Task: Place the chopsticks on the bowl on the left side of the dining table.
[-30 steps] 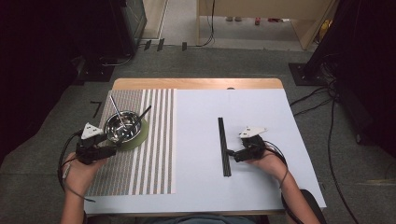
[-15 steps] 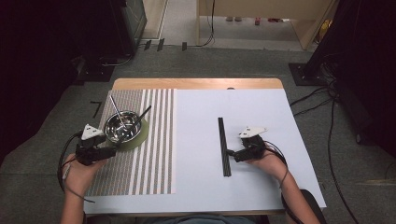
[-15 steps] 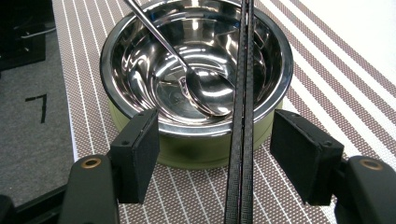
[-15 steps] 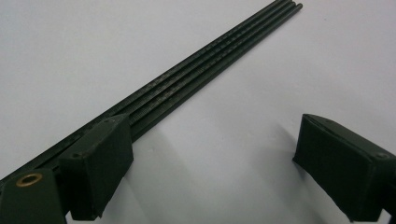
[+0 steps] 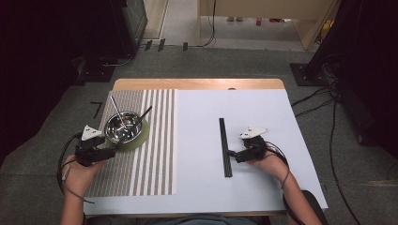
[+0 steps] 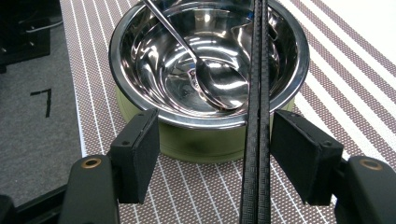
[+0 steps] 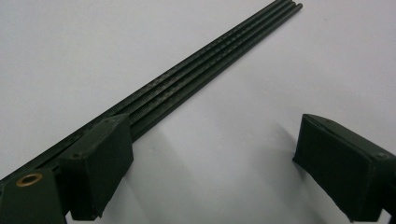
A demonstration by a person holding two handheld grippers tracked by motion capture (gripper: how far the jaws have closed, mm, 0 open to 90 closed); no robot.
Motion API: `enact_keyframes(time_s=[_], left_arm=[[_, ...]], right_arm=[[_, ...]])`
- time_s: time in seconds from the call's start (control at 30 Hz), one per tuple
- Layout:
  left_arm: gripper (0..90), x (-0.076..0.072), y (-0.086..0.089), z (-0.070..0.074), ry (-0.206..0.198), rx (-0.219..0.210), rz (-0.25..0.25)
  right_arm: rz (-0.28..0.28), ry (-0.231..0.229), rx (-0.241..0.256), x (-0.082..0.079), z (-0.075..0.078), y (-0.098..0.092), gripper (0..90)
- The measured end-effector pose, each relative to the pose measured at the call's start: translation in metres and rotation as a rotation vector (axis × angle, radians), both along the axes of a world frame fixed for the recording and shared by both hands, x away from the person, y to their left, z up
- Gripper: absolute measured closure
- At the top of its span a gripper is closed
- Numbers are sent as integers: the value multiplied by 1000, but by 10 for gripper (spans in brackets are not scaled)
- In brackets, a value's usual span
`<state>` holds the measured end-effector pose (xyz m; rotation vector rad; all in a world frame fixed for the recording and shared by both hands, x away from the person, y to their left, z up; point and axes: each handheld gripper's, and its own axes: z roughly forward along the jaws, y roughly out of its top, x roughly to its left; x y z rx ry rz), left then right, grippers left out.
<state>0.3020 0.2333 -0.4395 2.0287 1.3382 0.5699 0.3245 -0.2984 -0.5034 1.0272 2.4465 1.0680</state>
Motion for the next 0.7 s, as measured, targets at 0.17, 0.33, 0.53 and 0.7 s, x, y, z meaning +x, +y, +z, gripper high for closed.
enact_keyframes(time_s=[0.17, 0.33, 0.53, 0.7], left_arm=[[336, 0, 1, 0, 0, -3, 5], [337, 0, 5, -1, 0, -3, 20], [338, 0, 9, 0, -4, -8, 34], [341, 1, 12, 0, -7, -9, 49]], right_arm=[[0, 0, 0, 0, 0, 0, 109], [1, -1, 0, 0, 0, 0, 109], [0, 0, 0, 0, 0, 0, 109], [1, -1, 0, 0, 0, 0, 109]])
